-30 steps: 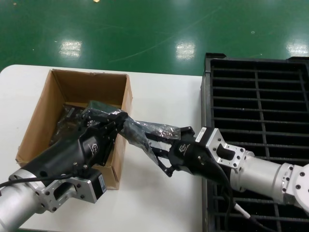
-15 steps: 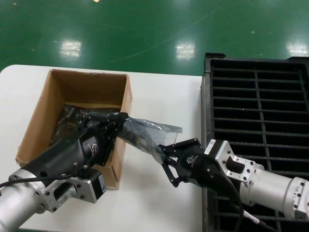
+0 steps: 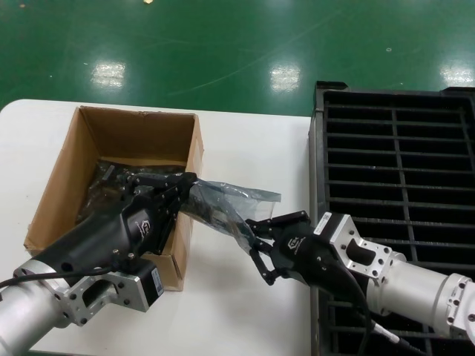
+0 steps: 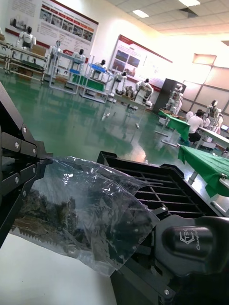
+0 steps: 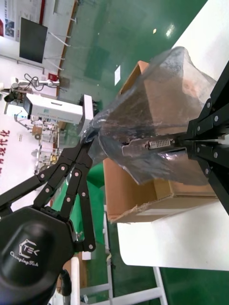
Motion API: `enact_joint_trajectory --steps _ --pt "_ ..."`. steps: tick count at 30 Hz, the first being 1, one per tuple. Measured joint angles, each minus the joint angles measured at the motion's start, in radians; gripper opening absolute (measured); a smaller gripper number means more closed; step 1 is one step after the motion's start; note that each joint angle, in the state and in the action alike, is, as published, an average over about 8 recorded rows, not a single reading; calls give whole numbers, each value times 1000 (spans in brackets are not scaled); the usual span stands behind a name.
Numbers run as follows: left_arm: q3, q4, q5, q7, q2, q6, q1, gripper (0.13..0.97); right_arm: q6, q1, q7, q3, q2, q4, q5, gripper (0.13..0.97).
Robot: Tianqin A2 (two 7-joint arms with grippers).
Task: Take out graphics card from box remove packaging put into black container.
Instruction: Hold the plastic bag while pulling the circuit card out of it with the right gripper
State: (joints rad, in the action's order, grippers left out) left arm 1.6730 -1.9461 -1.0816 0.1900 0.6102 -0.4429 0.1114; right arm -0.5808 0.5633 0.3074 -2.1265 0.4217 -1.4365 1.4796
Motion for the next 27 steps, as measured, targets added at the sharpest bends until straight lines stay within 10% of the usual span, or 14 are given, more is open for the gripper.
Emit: enact_joint_trajectory --steps 27 --pt "0 0 0 0 0 0 0 140 5 -9 46 44 -68 6 -63 464"
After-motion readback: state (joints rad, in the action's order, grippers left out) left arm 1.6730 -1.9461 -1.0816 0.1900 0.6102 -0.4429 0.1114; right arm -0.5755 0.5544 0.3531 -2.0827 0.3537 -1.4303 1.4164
